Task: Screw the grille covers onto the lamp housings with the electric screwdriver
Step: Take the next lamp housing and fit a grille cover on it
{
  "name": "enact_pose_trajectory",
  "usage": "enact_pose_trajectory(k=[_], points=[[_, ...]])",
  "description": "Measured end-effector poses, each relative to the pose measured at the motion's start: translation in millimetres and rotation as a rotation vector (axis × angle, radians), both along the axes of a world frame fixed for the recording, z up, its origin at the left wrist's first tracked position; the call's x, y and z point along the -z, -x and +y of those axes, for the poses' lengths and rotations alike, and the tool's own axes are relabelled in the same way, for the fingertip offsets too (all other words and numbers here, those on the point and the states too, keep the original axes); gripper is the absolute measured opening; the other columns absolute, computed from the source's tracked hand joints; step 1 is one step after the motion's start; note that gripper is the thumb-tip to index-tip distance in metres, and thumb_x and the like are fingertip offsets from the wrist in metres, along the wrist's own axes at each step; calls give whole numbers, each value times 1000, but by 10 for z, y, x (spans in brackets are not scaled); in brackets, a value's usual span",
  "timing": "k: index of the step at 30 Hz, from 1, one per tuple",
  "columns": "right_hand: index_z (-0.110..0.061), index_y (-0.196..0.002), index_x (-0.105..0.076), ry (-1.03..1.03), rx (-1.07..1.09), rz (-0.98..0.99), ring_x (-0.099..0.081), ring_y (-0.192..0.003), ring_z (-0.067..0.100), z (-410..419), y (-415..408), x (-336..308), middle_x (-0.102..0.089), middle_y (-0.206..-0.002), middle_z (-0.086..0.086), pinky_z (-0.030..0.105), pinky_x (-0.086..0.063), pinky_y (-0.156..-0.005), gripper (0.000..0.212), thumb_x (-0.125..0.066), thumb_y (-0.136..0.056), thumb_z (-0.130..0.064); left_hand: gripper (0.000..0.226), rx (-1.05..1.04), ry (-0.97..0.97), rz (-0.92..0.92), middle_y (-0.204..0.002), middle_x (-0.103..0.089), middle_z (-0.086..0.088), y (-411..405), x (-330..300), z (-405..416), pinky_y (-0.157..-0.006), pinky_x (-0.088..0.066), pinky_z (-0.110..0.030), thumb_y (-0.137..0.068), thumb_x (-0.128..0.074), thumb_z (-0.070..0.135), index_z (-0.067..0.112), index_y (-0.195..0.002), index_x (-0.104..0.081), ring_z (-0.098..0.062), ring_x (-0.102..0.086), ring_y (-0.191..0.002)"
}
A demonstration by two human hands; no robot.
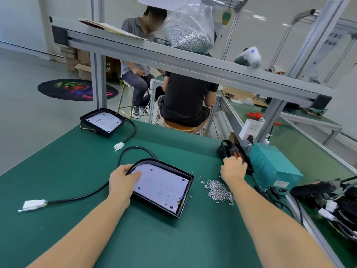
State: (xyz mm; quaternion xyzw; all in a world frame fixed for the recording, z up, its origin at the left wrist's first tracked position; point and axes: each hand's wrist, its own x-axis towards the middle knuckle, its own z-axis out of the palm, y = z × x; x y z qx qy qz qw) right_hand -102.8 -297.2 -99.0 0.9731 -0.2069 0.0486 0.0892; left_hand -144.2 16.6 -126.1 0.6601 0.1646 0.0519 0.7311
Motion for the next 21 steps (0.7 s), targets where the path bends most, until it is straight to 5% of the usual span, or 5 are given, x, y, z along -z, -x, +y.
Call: enact_pose_trajectory(k=[8, 12, 18, 21], points=[[-16, -119, -65, -312, 19, -440, -57, -103, 35, -98, 46, -27, -65, -104, 17, 38, -48, -78, 40, -55, -86, 6, 17, 26, -25, 35, -97, -70, -12, -3, -13, 9, -89, -52, -45, -81, -67, 1, 10, -96, -64, -32, -66, -89], [-19, -131, -61, -506, -38, -621, -60, -101, 35, 11, 156, -163, -65, -111, 17, 39, -48, -89, 45, -54, -91, 1, 10, 29, 1, 54, -98, -68, -10, -2, -24, 11, -91, -49, -42, -88, -63, 17, 8, -92, -63, -34, -62, -94], [-15, -115, -72, -774, -367, -809, -57, -78, 9, 667, 728, -248, -67, -97, 5, 15, -45, -85, 37, -65, -85, 5, 19, 48, 134, 171, -85, -38, -6, -24, -73, 40, -65, -25, -32, -91, -46, 35, 17, -87, -42, -20, -31, -75], [-13, -108, -75, -819, -546, -785, -61, -82, 7, 979, 1075, -102, -68, -94, -3, 6, -42, -82, 37, -69, -80, 12, 15, 74, 122, 199, -85, -43, -8, -19, -79, 63, -72, -29, -33, -94, -45, 29, 15, -89, -45, -20, -36, -78]])
